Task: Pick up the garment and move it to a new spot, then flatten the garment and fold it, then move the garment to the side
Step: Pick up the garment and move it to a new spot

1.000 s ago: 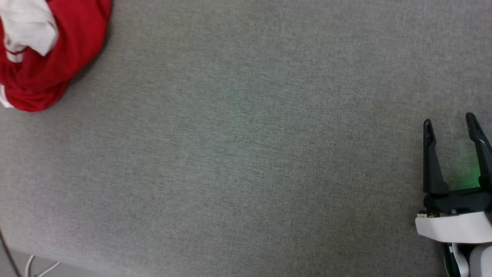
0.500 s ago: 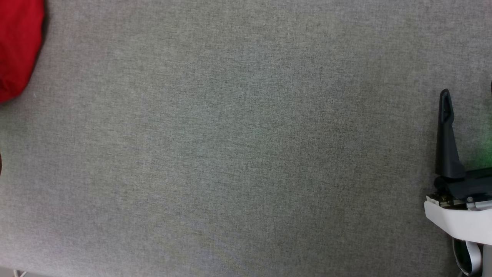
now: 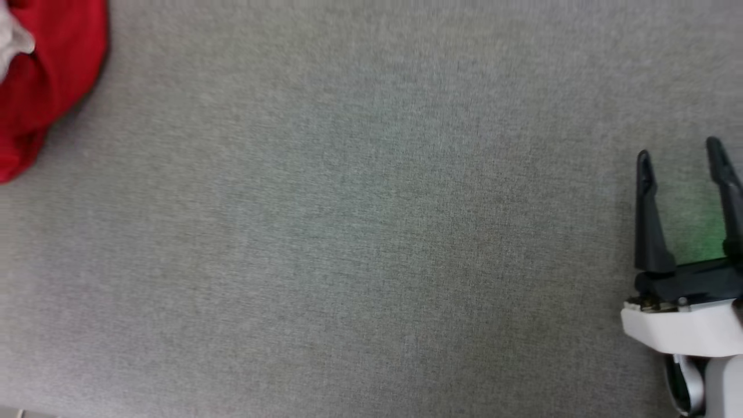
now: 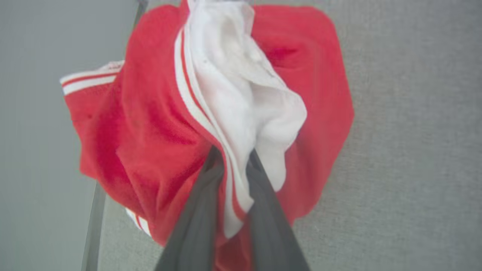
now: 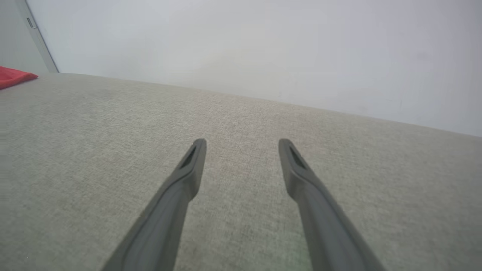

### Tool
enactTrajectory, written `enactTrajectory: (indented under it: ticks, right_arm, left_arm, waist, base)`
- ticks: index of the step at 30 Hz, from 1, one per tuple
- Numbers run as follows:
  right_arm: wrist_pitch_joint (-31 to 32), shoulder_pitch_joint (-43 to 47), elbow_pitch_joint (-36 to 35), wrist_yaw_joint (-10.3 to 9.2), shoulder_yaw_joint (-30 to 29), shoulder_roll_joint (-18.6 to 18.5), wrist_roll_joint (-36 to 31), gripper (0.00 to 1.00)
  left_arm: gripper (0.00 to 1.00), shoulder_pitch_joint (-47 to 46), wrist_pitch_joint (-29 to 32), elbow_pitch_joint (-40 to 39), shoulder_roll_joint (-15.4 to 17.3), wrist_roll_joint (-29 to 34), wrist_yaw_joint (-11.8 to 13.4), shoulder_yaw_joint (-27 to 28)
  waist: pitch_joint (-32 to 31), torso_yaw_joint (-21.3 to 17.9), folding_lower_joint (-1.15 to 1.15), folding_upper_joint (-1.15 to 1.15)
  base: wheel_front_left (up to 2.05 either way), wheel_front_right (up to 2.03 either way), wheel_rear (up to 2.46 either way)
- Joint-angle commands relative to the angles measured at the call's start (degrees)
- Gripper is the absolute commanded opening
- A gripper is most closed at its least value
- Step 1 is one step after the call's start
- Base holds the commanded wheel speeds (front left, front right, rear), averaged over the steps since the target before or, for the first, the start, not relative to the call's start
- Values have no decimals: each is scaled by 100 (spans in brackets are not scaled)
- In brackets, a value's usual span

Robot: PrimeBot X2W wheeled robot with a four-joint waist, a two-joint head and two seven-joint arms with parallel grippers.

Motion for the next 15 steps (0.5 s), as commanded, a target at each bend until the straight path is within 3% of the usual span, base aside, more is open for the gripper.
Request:
enactTrajectory:
  ticks: [1, 8, 15]
  right_arm:
    - [-8, 26, 59, -4, 49, 65, 39, 100]
    - [-9, 145, 206, -4, 133, 182, 116, 100]
    - [-9, 219, 319, -4, 141, 239, 254, 100]
  left_arm:
    - [0, -123, -102, -206, 127, 91, 1, -147]
    - [0, -541, -203, -1016, 346, 354, 1, -618]
    - [0, -1165, -46, -1817, 97, 531, 1, -1203]
  waist:
    - [-394, 17, 0, 0]
    - [-990, -28, 0, 0]
    - [-1439, -213, 0, 0]
  base:
    - [0, 0, 0]
    - [0, 0, 0]
    - [0, 0, 0]
